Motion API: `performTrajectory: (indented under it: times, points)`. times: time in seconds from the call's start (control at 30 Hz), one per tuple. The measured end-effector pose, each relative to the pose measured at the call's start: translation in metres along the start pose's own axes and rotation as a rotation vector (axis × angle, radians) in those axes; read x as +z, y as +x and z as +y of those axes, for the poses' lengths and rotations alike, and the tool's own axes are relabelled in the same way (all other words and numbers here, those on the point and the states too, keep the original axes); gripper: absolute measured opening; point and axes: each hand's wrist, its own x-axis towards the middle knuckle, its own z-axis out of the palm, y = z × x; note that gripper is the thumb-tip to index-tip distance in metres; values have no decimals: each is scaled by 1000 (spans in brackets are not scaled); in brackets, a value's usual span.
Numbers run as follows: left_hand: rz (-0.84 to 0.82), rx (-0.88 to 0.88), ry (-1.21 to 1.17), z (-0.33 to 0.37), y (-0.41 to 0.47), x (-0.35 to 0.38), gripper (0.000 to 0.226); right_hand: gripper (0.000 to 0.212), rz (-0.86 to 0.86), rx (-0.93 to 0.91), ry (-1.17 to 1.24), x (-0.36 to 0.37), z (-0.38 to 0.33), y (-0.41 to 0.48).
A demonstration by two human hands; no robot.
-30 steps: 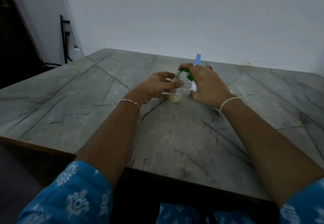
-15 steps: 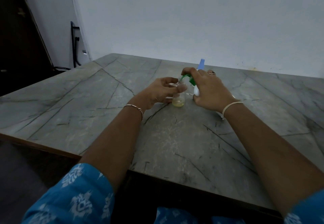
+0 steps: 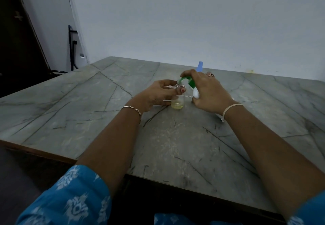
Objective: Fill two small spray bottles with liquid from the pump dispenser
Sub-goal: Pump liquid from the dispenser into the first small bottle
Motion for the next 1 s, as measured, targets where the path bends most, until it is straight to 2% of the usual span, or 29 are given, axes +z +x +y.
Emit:
performTrajectory:
  times: [0.27, 0.37, 0.53, 0.83, 1.0]
  points:
    - [-8, -5, 14, 0, 0, 0, 51, 97, -40, -62, -223, -3, 5, -4]
    - [-6, -12, 3, 1, -1, 0, 48, 85, -36, -50, -199, -2, 5, -2]
    - [-6, -15, 10, 0, 0, -1, 58, 70, -31, -11, -97, 1, 0, 3]
    - [-19, -19, 16, 1, 0, -1, 49, 82, -20, -15, -161, -1, 2, -4]
    - [-7, -13, 22, 2, 1, -1, 47, 71, -17, -1, -69, 0, 1, 1]
